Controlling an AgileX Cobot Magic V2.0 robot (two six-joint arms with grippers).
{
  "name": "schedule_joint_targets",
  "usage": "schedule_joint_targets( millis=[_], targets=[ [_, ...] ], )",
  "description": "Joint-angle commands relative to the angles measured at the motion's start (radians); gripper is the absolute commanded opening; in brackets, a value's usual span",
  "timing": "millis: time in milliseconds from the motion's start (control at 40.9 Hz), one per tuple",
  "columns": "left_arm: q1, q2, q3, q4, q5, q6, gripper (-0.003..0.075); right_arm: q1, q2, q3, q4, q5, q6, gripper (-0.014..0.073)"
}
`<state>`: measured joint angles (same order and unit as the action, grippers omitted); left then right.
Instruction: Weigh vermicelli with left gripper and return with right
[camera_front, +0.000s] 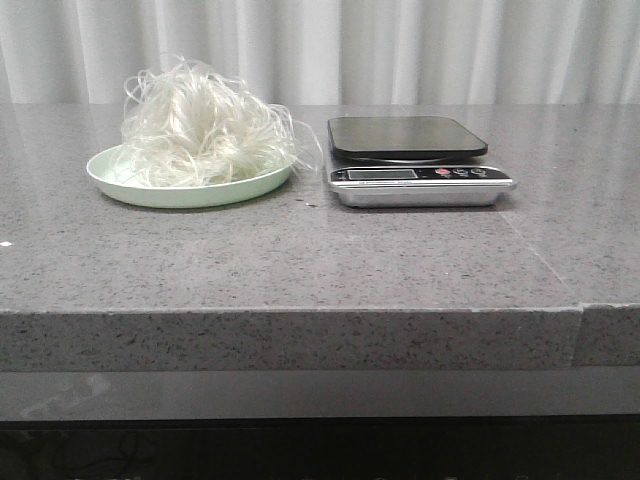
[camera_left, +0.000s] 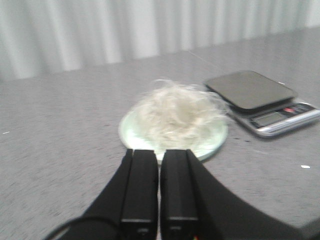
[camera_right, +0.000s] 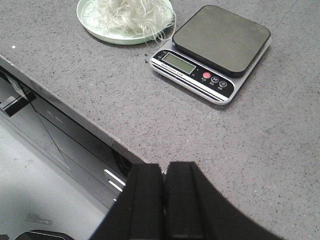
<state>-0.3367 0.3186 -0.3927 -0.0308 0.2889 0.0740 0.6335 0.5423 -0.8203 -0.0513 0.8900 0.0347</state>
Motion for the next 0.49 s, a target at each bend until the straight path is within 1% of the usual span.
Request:
schedule_joint_targets(
  millis=[0,73,220,318,342,367,416,465],
  targets=[
    [0.075,-0.104,0.092,-0.003,-0.155,-0.011,0.0146,-0.004,0.001,-0.022,-0.017,-0.059,0.000,0.0159],
    [0.133,-0.189,0.179,-0.003,-0.178,-0.011,0.0146,-0.004,0.001,-0.022,-0.017,-0.059,0.000,0.0159],
    [0.218,-0.306,0.301,-0.007,-0.208,-0.011,0.0146,-0.004,0.001,-0.022,-0.017,-0.059,0.000,0.0159],
    [0.240,-0.346,0.356,-0.007,-0.253,-0.011,0.0146,-0.004,0.001,-0.022,-0.017,-0.059,0.000,0.0159],
    [0.242,-0.343,0.394,-0.007,-0.319,-0.011,0.0146,-0.004,0.001,-0.022,-0.017,-0.059,0.000,0.0159],
    [0.242,-0.343,0.403,-0.007,-0.335,-0.011,0.0146,-0.004,0.001,-0.022,-0.017,-0.059,0.000,0.0159],
    [0.242,-0.343,0.401,-0.007,-0.324,-0.011,0.0146,-0.004,0.001,-0.022,-0.017,-0.058,0.000,0.0159],
    [0.244,-0.343,0.401,-0.004,-0.345,-0.011,0.0146,-0.004,0.001,-0.022,-0.017,-0.059,0.000,0.0159]
  ],
)
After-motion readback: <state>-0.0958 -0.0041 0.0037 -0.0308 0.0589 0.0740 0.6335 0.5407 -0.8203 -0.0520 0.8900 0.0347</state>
